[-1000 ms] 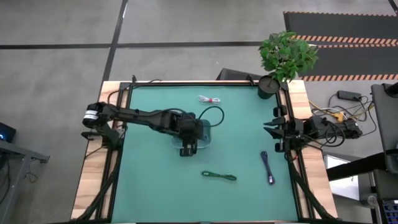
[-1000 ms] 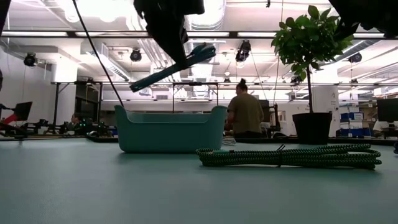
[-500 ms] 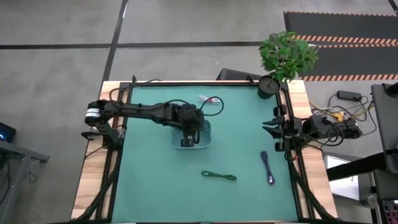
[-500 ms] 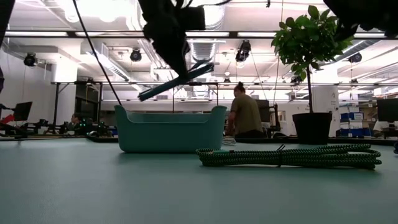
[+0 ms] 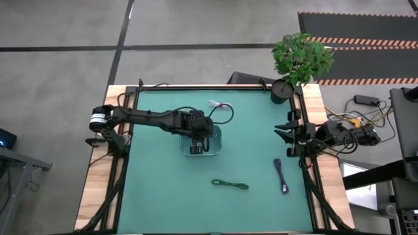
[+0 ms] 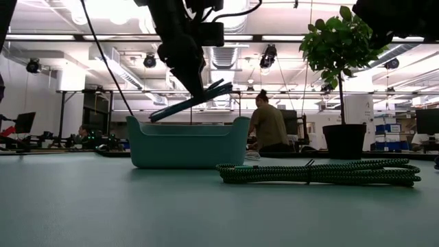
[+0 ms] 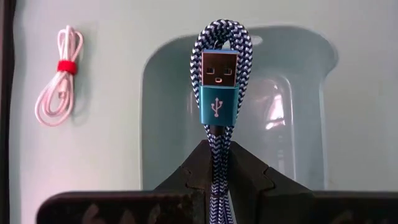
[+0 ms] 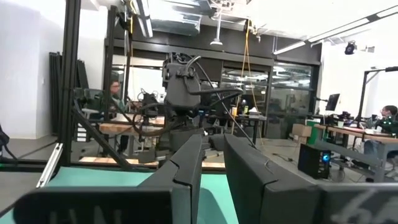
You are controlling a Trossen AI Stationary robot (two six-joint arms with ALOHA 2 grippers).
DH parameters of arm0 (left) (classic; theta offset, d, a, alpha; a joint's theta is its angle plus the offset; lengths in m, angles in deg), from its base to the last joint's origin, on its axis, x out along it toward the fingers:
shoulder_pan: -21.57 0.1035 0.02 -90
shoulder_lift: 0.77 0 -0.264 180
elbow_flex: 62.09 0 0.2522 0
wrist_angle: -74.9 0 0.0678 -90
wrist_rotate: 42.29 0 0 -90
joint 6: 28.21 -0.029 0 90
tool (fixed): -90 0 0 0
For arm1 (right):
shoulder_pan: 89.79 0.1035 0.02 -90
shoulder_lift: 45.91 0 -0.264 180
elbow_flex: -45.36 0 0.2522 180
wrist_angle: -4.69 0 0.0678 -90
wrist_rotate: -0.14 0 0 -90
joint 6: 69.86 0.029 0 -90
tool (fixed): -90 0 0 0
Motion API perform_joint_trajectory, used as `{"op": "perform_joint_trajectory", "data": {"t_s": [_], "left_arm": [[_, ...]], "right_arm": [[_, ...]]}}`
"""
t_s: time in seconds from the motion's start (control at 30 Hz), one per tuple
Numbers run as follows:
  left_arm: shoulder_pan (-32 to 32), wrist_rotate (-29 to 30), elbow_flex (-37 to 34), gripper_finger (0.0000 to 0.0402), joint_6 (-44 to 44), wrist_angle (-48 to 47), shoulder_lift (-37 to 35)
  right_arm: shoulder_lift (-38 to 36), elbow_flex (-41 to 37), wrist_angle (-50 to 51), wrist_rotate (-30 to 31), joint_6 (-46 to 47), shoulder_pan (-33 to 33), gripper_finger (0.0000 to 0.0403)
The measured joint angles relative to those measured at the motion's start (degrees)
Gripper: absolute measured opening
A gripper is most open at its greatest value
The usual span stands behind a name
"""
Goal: Pick and place USB-C Cables
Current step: Put the blue black charger cable into the green bin
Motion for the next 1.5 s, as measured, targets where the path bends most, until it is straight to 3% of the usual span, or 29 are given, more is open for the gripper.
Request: {"op": "perform_joint_trajectory", "data": {"t_s": [0.53,1.5], "left_arm": [[0.07,0.02,-1.24,0.0019,2.98,3.54,0.0],[0.09,0.08,-13.73,0.0019,3.01,17.21,0.0]], "right_arm": [[0.0,0.0,0.02,0.0,-0.46,0.0,0.0059],[0.0,0.0,0.09,0.04,-0.57,0.0,0.0059]]}}
